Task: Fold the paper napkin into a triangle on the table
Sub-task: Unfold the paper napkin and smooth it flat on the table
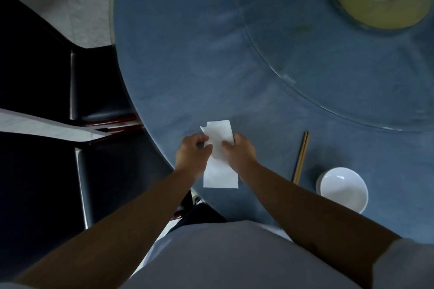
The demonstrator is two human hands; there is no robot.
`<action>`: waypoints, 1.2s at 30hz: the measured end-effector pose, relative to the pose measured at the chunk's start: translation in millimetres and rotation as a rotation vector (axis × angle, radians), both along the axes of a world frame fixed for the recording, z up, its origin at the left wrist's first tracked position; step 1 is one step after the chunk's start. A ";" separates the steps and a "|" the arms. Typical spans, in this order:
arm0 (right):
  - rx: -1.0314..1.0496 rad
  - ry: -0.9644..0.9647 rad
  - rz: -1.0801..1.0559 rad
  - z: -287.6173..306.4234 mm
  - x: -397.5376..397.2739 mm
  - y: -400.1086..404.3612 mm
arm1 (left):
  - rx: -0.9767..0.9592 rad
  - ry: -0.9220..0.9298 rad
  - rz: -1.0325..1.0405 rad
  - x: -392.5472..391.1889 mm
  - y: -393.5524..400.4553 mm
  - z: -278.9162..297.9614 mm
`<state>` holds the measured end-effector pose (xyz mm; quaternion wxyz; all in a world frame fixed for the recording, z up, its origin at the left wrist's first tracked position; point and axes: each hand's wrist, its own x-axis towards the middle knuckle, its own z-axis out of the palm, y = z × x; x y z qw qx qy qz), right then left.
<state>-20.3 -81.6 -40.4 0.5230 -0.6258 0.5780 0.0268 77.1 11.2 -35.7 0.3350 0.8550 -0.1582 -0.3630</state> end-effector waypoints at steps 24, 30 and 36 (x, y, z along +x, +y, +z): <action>0.136 -0.121 -0.418 13.8 -72.3 -18.2 | -0.116 0.675 -0.165 -33.6 -48.2 41.9; 0.078 0.050 -0.327 2.1 -88.5 -24.9 | 0.055 0.001 -0.368 -15.0 -14.4 17.1; -0.020 0.168 -0.143 -0.2 -102.0 -15.1 | 0.254 -0.676 -1.005 -10.3 31.9 6.5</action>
